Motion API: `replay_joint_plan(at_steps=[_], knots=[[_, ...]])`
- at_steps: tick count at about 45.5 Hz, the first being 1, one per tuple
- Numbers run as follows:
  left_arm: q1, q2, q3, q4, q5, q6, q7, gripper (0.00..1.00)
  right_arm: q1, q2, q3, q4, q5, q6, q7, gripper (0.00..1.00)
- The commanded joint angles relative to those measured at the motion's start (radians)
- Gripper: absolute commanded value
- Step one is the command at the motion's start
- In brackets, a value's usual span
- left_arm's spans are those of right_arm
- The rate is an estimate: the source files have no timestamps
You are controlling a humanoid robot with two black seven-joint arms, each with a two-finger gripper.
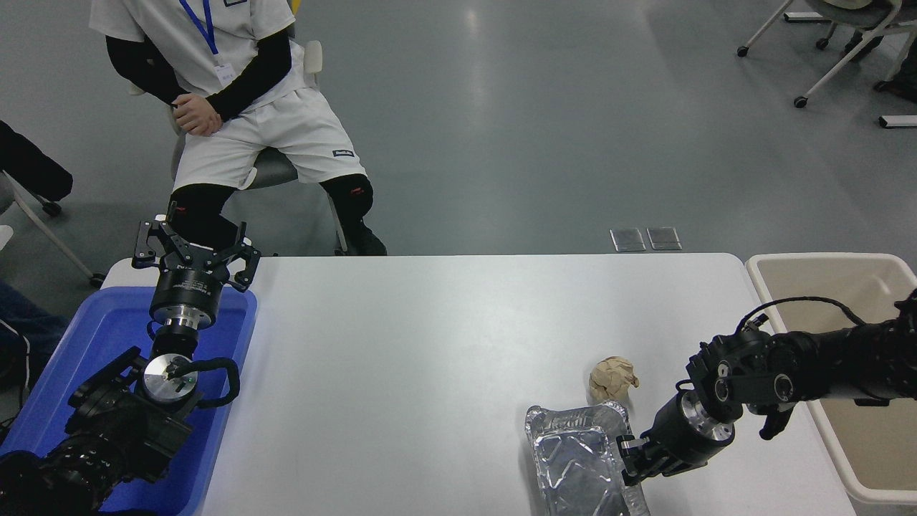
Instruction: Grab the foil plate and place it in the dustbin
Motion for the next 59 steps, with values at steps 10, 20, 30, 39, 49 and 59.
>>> replay_joint_plan(at_steps=[10, 20, 30, 39, 49, 59], knots=[[0.000, 0.000, 0.000, 0.000, 0.000, 0.000, 0.001, 0.99, 0.058, -0.016, -0.012, 0.041, 0.046, 0.031, 0.000, 0.00], [0.000, 0.000, 0.000, 0.000, 0.000, 0.000, 0.001, 0.99, 0.157, -0.083, -0.018, 0.114, 0.041, 0.089, 0.000, 0.00], [0.000, 0.000, 0.000, 0.000, 0.000, 0.000, 0.000, 0.99, 0.251, -0.120, -0.052, 0.136, 0.035, 0.178, -0.029, 0.00], [0.000, 0.000, 0.000, 0.000, 0.000, 0.000, 0.001, 0.99, 0.358, -0.174, -0.073, 0.173, 0.030, 0.256, -0.043, 0.00], [0.000, 0.000, 0.000, 0.000, 0.000, 0.000, 0.001, 0.99, 0.470, -0.229, -0.073, 0.214, 0.030, 0.256, -0.105, 0.00], [0.000, 0.000, 0.000, 0.000, 0.000, 0.000, 0.001, 0.99, 0.584, -0.270, -0.089, 0.214, 0.030, 0.256, -0.126, 0.00]])
